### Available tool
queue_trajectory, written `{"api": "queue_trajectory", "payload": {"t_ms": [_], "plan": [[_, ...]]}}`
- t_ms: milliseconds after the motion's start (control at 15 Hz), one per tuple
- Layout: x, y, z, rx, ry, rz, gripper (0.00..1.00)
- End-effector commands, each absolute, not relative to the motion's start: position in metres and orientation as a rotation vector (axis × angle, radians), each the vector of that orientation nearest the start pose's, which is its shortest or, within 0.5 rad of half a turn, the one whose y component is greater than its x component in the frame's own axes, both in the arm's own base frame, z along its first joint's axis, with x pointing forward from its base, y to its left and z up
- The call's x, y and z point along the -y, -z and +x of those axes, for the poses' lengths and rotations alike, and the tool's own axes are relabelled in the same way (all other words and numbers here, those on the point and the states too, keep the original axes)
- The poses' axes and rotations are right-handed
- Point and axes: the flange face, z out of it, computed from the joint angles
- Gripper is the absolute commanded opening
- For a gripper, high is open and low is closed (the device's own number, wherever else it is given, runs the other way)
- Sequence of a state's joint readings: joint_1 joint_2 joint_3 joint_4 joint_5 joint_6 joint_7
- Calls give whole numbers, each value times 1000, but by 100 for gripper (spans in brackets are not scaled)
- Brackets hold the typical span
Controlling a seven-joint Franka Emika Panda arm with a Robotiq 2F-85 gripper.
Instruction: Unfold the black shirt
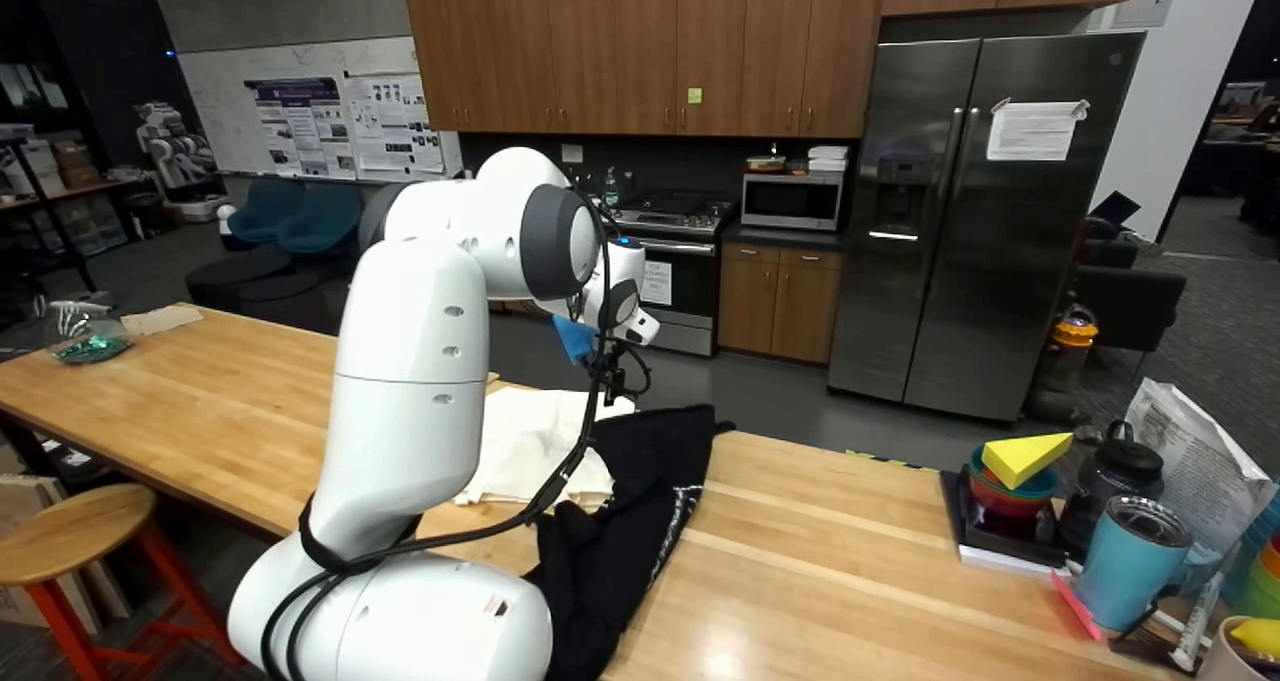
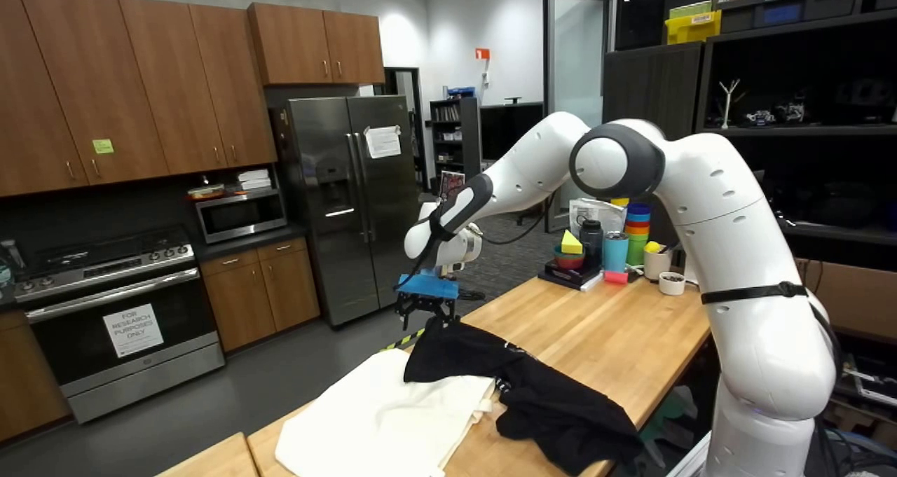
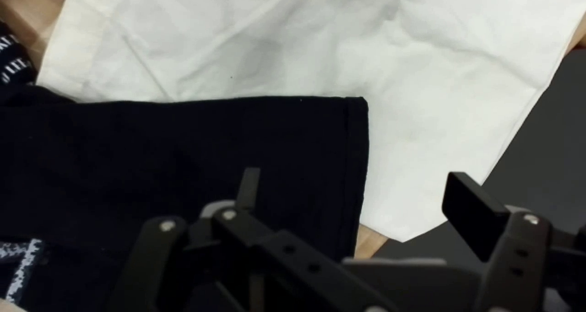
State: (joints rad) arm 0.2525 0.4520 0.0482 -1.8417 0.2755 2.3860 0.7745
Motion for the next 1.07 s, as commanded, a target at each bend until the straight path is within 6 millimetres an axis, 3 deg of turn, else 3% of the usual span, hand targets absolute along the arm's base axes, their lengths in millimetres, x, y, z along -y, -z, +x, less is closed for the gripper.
{"api": "queue_trajectory", "payload": {"t_ms": [0,267,600,733,1000], "plan": [[-193,-292,623,-960,-49,-2744,100],[-192,-298,610,-735,160,-2899,100],[-219,-284,580,-354,299,-3044,100],[-229,-277,577,-214,370,-3046,100],[-242,-268,581,-139,433,-2968,100]]}}
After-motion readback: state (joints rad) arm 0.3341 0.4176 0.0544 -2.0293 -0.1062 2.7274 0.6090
